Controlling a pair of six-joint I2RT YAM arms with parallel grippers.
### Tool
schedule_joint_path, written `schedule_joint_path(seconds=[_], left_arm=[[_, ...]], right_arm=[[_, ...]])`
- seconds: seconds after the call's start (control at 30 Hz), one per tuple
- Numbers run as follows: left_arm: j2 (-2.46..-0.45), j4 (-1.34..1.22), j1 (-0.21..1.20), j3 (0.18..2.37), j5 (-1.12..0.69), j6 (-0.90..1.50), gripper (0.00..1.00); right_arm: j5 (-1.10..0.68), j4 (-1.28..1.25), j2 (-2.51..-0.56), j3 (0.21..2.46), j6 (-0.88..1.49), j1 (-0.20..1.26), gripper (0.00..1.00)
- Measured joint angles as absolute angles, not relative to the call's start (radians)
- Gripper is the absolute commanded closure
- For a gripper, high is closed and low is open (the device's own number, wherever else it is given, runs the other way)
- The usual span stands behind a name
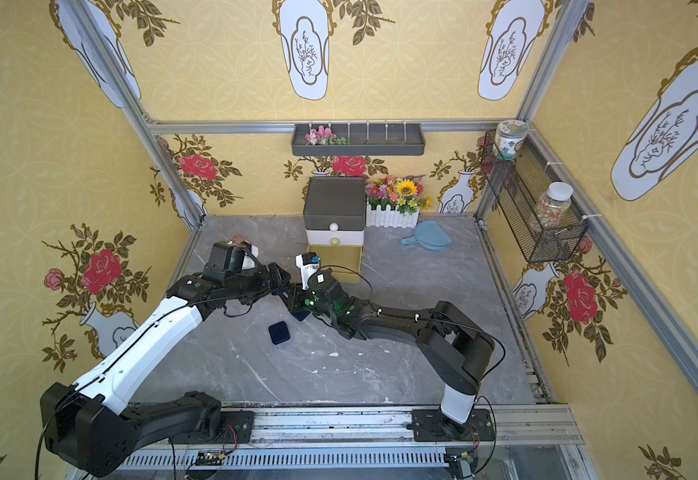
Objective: Place the brooch boxes into the drawer by color
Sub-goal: Place the brooch box in the drawer.
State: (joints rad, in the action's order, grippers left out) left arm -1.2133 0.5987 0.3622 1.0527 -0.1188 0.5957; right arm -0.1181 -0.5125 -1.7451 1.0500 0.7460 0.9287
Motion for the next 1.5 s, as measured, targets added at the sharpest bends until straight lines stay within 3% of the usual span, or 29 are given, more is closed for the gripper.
schedule_joint_path(seconds=[0.33,0.63,0.97,1.5], left_arm=[[-1.181,0.614,0.319,1.055,0.007,0.574,0.0],[-1.157,0.621,0.263,0.989,0.023,0.542,0.0],[-1.157,0.609,0.253,0.938,0.004,0.523,0.0],[-1.167,0.588,0.244,0.909,-0.02,0.505,0.0]], right_arm=[[-0.103,-0.4,-1.662,1.011,0.724,0.767,0.82],[-0.107,-0.284,-1.828,1.18,0.692,0.631,0.82],[-0.102,-0.284,-2.03,1.325,0.683,0.627,0.81],[-0.05,-0.282,-2.188,1.454,0.677,0.65,0.77]])
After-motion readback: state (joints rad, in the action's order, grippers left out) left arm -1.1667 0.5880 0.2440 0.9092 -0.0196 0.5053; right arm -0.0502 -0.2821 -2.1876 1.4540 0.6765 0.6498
